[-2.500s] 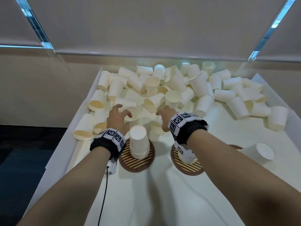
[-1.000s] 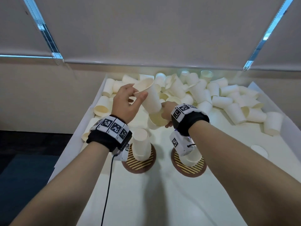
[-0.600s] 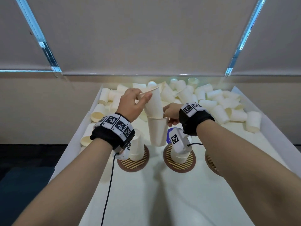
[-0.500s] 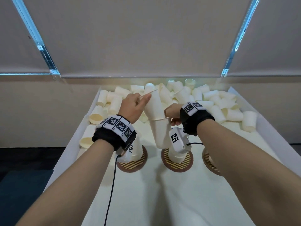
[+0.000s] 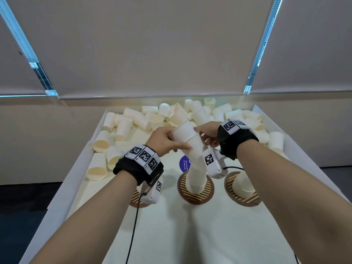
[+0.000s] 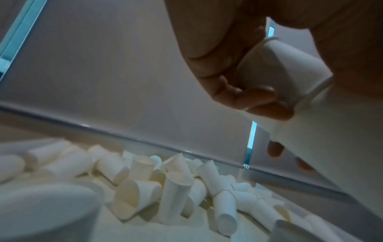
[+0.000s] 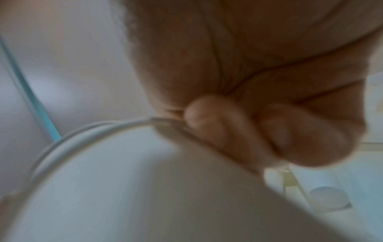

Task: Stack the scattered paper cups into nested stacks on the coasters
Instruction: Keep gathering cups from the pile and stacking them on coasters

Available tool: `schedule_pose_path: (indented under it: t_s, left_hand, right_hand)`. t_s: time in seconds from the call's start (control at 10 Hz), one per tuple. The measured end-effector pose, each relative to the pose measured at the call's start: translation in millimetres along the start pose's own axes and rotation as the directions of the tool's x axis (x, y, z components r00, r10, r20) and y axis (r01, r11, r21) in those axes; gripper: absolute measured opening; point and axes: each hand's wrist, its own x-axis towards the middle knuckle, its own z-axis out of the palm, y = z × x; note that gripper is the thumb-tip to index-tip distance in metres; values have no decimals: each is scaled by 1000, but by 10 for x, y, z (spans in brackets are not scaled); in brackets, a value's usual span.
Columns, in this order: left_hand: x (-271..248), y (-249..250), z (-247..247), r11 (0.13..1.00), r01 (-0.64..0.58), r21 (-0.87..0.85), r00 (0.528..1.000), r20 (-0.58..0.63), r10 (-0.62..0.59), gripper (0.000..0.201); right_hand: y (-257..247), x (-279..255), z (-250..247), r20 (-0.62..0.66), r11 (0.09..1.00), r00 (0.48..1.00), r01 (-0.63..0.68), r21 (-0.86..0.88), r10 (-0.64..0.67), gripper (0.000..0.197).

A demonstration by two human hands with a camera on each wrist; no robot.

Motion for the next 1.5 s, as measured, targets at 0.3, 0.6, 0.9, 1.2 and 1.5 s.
schedule_pose_path:
  t_s: [0.3,0.6,0.9,1.2,1.5]
  left_hand:
    - [301,-140,455,791,407,-458,870,-70,-488,32]
    - [315,-279,828,816,513,266,858,-138,-494,29]
    - [265,-297,381,810,429,399,901,-246,-356,24]
    - [340,-746,-853,697,625,352,756,-496,-428,10]
    - [139,-1864,-838,599,768,228,641,-262,-722,36]
  right_hand:
    - [110,-236,-297,121,993,986,107,55,-113,34]
    - [229,-140,-147,33,919,978,205,-337,-206,61]
    - [593,353,492,115,745,966,251,-618,-231,66]
    - [61,578,824,73,633,959,236,-737,-273,62]
    - [-327,798,1257,141,712,948,308,-630,-285,39]
